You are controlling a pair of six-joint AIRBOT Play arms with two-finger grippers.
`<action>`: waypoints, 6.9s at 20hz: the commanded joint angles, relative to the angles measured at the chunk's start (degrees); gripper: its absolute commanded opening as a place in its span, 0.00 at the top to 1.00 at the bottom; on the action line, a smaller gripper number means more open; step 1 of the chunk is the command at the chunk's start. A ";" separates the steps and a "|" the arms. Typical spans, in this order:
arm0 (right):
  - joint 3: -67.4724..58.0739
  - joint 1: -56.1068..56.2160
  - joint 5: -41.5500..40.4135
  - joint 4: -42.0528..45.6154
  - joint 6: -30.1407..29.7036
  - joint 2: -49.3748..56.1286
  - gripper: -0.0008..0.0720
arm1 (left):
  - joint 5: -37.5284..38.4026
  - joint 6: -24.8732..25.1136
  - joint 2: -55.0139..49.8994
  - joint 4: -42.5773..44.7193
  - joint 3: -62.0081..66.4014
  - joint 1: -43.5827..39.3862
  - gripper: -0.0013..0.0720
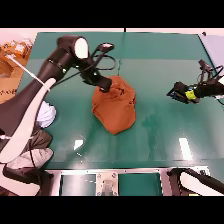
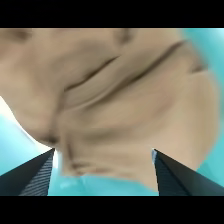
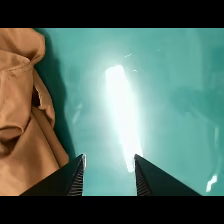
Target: Fold the shirts.
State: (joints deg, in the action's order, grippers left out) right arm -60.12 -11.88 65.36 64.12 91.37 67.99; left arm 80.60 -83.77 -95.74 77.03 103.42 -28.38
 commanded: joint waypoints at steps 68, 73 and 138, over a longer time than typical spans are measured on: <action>-12.61 -2.95 -11.82 -30.05 -23.08 21.90 0.97 | -27.02 7.82 18.56 -20.15 -48.76 16.33 0.94; -13.88 -8.83 -9.86 -30.08 -22.88 25.29 0.47 | -30.32 8.09 12.39 -20.00 -45.46 16.33 0.94; -19.21 -21.09 12.79 -19.08 -7.21 -15.89 0.97 | -1.55 4.07 25.99 1.97 -0.59 8.94 0.94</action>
State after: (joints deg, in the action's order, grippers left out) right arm -67.55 -32.95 76.60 46.30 80.14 59.09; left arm 76.66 -72.03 -75.37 73.69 90.13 -19.44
